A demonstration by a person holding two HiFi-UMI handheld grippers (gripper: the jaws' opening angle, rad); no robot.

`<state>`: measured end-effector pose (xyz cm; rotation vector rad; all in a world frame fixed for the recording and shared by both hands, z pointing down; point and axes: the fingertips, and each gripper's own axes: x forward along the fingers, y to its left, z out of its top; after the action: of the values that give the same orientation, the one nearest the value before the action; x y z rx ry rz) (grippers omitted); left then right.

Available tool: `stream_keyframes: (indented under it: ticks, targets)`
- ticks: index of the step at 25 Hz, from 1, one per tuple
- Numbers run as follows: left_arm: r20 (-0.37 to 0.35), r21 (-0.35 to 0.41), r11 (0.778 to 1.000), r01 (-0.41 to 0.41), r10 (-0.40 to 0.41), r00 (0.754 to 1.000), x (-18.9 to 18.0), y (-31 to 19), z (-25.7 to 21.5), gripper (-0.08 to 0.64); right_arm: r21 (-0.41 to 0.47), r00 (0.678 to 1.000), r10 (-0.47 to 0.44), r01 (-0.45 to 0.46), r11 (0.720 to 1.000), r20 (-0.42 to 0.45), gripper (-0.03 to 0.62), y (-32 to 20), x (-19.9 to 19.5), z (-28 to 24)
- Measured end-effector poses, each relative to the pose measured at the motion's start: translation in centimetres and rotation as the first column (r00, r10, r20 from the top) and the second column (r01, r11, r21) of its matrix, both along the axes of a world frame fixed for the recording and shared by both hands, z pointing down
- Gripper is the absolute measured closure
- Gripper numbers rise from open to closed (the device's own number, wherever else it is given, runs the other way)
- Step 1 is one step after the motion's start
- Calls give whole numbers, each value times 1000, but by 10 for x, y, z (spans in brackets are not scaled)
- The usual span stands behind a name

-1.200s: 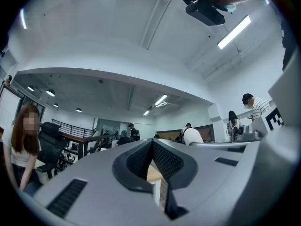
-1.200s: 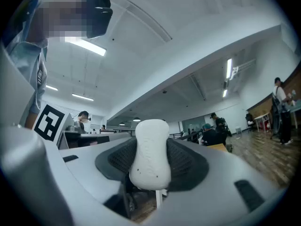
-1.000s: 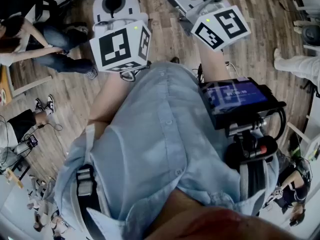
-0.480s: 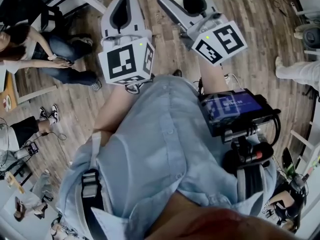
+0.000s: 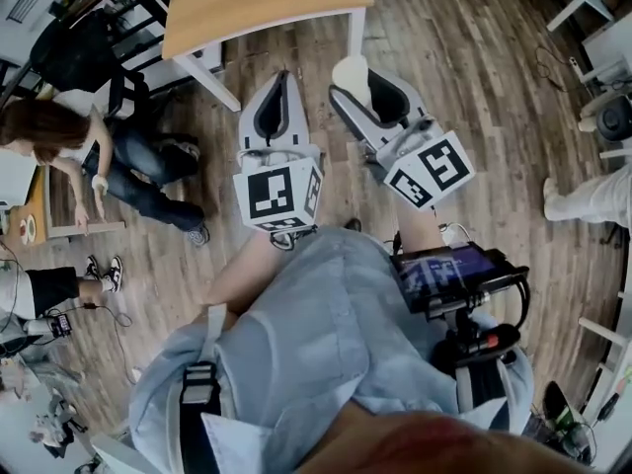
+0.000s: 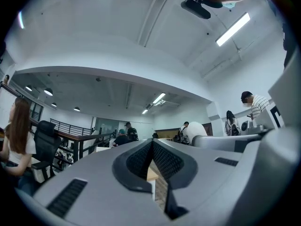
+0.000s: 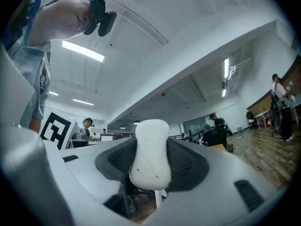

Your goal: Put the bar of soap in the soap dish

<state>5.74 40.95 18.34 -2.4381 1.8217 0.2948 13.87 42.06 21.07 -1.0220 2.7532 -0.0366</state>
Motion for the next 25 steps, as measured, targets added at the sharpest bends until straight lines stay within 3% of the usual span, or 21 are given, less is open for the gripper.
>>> stream_keyframes:
  ticks: [4, 9, 14, 25]
  targets:
    - [2, -1, 1000, 23, -23, 1000, 15, -8, -2, 554, -5, 1000, -13, 13, 1000, 9, 388, -10, 20, -3]
    - [-1, -40, 998, 40, -40, 999, -1, -31, 12, 554, -36, 1000, -21, 22, 999, 15, 388, -38, 10, 5]
    - [-1, -60, 997, 43, -43, 999, 5, -49, 30, 554, -46, 999, -24, 25, 999, 21, 388, -53, 18, 18]
    - [-18, -38, 999, -1, 1, 1000, -22, -154, 35, 554, -47, 1000, 11, -10, 999, 22, 388, -142, -9, 28]
